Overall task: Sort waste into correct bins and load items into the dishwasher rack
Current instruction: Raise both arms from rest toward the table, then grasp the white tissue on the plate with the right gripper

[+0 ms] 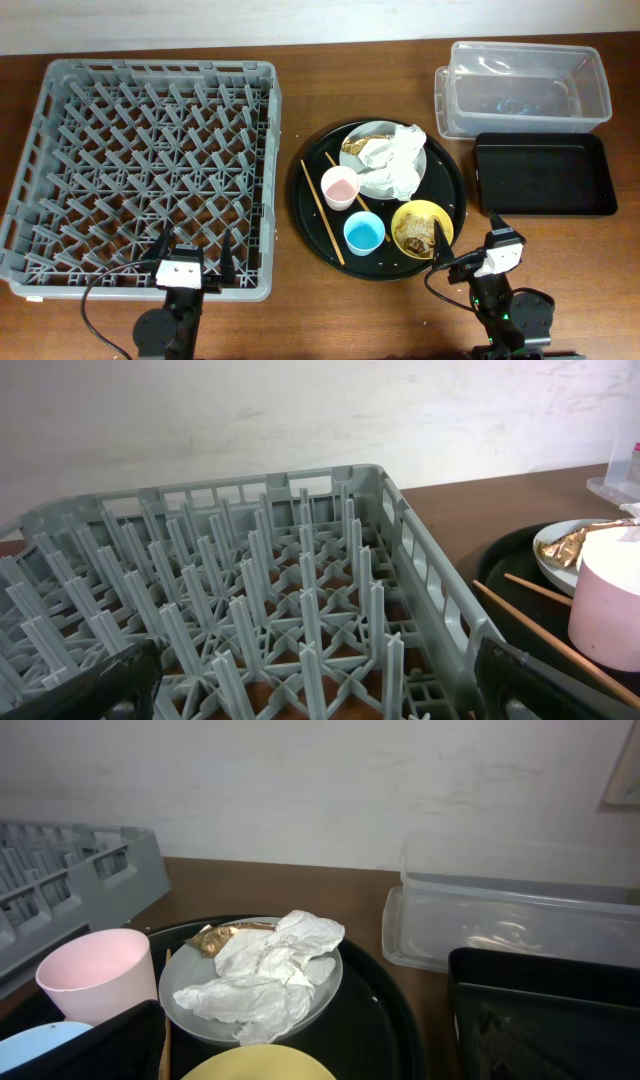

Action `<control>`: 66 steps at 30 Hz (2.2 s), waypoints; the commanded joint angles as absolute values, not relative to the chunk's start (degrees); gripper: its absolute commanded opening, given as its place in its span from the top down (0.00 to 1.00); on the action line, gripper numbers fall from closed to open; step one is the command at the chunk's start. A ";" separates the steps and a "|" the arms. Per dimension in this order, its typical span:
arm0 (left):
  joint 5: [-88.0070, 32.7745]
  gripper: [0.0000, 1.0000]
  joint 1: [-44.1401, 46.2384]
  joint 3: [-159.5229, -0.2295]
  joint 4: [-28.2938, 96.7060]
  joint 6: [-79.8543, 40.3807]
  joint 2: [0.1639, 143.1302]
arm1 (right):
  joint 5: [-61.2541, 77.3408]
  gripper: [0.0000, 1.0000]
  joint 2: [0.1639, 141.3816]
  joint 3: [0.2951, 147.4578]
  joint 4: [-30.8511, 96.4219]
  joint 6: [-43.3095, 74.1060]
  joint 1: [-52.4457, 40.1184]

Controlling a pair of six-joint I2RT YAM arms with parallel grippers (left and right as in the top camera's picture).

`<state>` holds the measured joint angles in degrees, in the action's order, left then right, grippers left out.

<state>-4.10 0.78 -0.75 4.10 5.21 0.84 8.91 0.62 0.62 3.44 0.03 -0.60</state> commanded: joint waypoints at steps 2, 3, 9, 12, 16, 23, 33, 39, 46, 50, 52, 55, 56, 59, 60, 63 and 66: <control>-4.29 0.00 0.47 -0.49 4.36 6.31 0.34 | 8.56 0.02 0.19 0.32 3.73 0.43 -0.36; -4.29 0.00 0.45 -0.49 4.36 6.31 0.34 | 8.56 0.02 0.19 0.32 3.73 0.43 -0.36; -4.29 0.00 0.45 -0.49 4.36 6.31 0.34 | 8.56 0.02 0.19 0.32 3.73 0.43 -0.36; -4.29 0.00 0.45 -0.49 4.38 6.31 0.34 | 8.56 0.02 0.19 0.32 3.73 0.43 -0.36; -4.29 0.00 0.47 -0.49 4.38 6.31 0.34 | 8.56 0.02 0.19 0.32 3.73 0.43 -0.36; -4.21 0.00 0.45 -0.49 4.38 6.33 0.34 | 8.56 0.02 0.19 0.32 3.73 0.43 -0.36; -3.84 0.00 0.45 -0.51 4.38 6.31 0.34 | 8.36 0.02 0.19 0.32 3.68 0.43 -0.36; -3.70 0.00 0.47 -0.54 3.29 6.31 0.34 | 11.62 0.02 0.19 0.36 -2.02 0.43 -0.36; -5.19 0.00 0.45 -5.41 -3.84 6.31 0.67 | 11.40 0.02 1.21 10.81 -2.37 -0.03 -0.36; -5.17 0.00 0.45 -13.85 -3.79 6.31 7.29 | 11.40 0.02 6.31 18.04 -2.31 -1.76 -0.36; -5.19 0.00 0.47 -19.25 -2.22 6.31 13.39 | 11.40 0.01 10.68 23.07 -0.45 -1.74 -0.36; -5.19 0.00 0.45 -35.31 9.43 6.31 29.10 | 11.42 0.02 23.24 38.13 11.20 -1.72 -0.36; -5.21 0.00 0.47 -41.41 13.23 6.31 35.24 | 11.40 0.01 27.92 43.29 16.05 -1.72 -0.36; -5.21 0.00 0.47 -54.39 22.79 6.31 47.42 | 11.90 0.02 38.44 54.35 26.50 -1.69 -0.36; -5.19 0.00 0.47 -59.92 27.22 6.28 52.62 | 12.64 0.02 42.28 58.33 29.91 -1.69 -0.36; -5.21 0.00 0.47 -71.24 36.69 6.28 64.14 | 16.67 0.02 53.21 67.99 38.33 -1.63 -0.36; -5.48 0.00 0.45 -79.66 44.69 6.09 72.58 | 20.91 0.02 61.17 74.78 43.18 -1.67 -0.36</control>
